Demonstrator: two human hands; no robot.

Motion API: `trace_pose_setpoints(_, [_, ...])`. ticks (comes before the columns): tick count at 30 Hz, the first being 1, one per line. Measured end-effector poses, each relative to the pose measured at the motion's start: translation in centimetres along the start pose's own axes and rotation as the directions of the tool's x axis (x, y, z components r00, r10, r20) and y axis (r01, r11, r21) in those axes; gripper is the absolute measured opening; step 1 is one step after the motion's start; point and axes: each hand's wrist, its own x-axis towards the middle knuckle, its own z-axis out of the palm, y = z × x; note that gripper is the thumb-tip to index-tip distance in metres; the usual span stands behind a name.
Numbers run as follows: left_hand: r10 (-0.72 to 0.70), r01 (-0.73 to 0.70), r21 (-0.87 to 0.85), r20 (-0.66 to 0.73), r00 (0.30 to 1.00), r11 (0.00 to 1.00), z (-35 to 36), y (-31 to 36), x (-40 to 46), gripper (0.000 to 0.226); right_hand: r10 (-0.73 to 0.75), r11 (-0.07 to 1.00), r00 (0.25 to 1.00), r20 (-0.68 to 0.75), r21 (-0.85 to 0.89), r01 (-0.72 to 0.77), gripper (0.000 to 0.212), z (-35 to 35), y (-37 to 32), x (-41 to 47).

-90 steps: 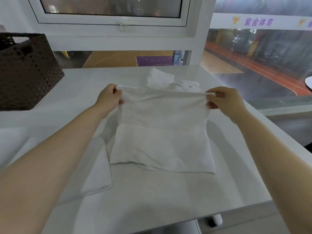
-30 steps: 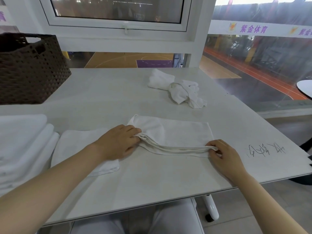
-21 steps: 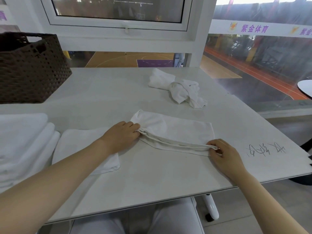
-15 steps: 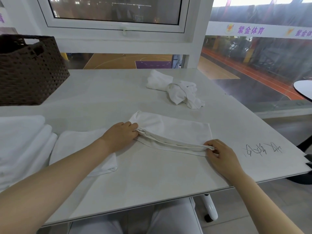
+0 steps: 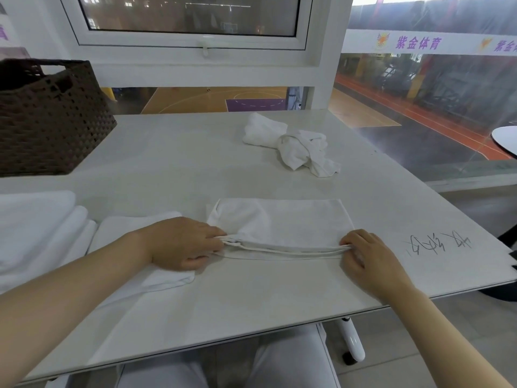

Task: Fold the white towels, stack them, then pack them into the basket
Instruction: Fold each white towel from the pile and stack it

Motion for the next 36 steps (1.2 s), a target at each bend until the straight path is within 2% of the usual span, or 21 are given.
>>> trace_pose_setpoints(1, [-0.041, 0.042, -0.067, 0.024, 0.999, 0.997, -0.3, 0.1, -0.4, 0.024, 0.004, 1.000, 1.000, 0.003, 0.016, -0.004, 0.005, -0.2, -0.1, 0.0])
trace_pose_setpoints(3, [-0.170, 0.173, -0.218, 0.032, 0.985, 0.960, -0.8, 0.3, -0.6, 0.031, -0.010, 0.999, 0.998, -0.060, -0.041, 0.007, 0.025, -0.4, -0.2, 0.5])
trace_pose_setpoints(5, [-0.327, 0.300, -0.313, -0.036, 0.944, 0.901, -1.6, 0.5, 0.0, 0.023, -0.021, 0.991, 0.993, -0.116, -0.132, 0.005, 0.041, -0.3, -0.4, 1.8])
trace_pose_setpoints(6, [-0.417, 0.364, -0.345, -0.092, 0.904, 0.865, -1.8, 0.3, 0.7, 0.018, -0.018, 0.988, 0.993, -0.119, -0.153, -0.001, 0.045, -0.3, -0.9, 2.6])
trace_pose_setpoints(8, [-0.607, 0.494, -0.437, -0.165, 0.778, 0.752, -1.9, -0.5, 2.3, 0.012, -0.031, 0.994, 0.994, -0.108, -0.112, 0.018, 0.043, 0.3, -2.6, 4.3])
trace_pose_setpoints(10, [-0.739, 0.584, -0.549, -0.096, 0.667, 0.598, -1.3, -2.0, 3.8, 0.010, -0.073, 0.997, 0.996, -0.053, -0.028, 0.072, 0.033, 1.3, -5.2, 6.1])
trace_pose_setpoints(11, [-0.766, 0.617, -0.589, -0.006, 0.643, 0.522, -1.1, -2.8, 4.5, 0.013, -0.106, 0.994, 0.994, -0.004, 0.008, 0.106, 0.027, 2.1, -6.5, 6.9])
trace_pose_setpoints(14, [-0.712, 0.660, -0.683, 0.292, 0.639, 0.313, -1.1, -4.2, 6.4, 0.030, -0.217, 0.975, 0.964, 0.151, 0.082, 0.207, 0.024, 4.7, -10.0, 8.9])
trace_pose_setpoints(17, [-0.656, 0.619, -0.763, 0.374, 0.655, 0.183, -1.5, -5.3, 7.2, 0.047, -0.245, 0.968, 0.945, 0.217, 0.112, 0.226, 0.034, 6.4, -11.5, 9.8])
trace_pose_setpoints(21, [-0.566, 0.619, -0.761, 0.428, 0.704, 0.194, -1.0, -7.8, 5.8, 0.053, -0.202, 0.978, 0.944, 0.259, 0.106, 0.180, 0.035, 7.5, -11.1, 9.3])
trace_pose_setpoints(24, [-0.490, 0.595, -0.791, 0.466, 0.737, 0.143, -0.6, -9.3, 4.7, 0.042, -0.204, 0.978, 0.951, 0.230, 0.096, 0.187, 0.034, 7.8, -10.8, 9.0])
trace_pose_setpoints(28, [-0.453, 0.580, -0.798, 0.462, 0.763, 0.164, 0.0, -10.4, 3.7, 0.028, -0.208, 0.978, 0.951, 0.227, 0.063, 0.199, 0.037, 8.1, -10.8, 9.1])
trace_pose_setpoints(32, [-0.500, 0.528, -0.838, 0.403, 0.767, 0.135, 0.7, -10.4, 2.8, 0.014, -0.205, 0.979, 0.944, 0.259, 0.038, 0.202, 0.068, 8.6, -10.4, 9.2])
trace_pose_setpoints(34, [-0.504, 0.481, -0.869, 0.367, 0.782, 0.115, 0.9, -9.9, 2.8, 0.016, -0.195, 0.980, 0.946, 0.261, 0.024, 0.196, 0.071, 8.7, -10.4, 9.2])
trace_pose_setpoints(36, [-0.486, 0.421, -0.907, 0.352, 0.800, 0.036, 0.7, -9.2, 3.0, 0.017, -0.194, 0.980, 0.945, 0.263, 0.020, 0.196, 0.071, 8.6, -10.5, 9.2])
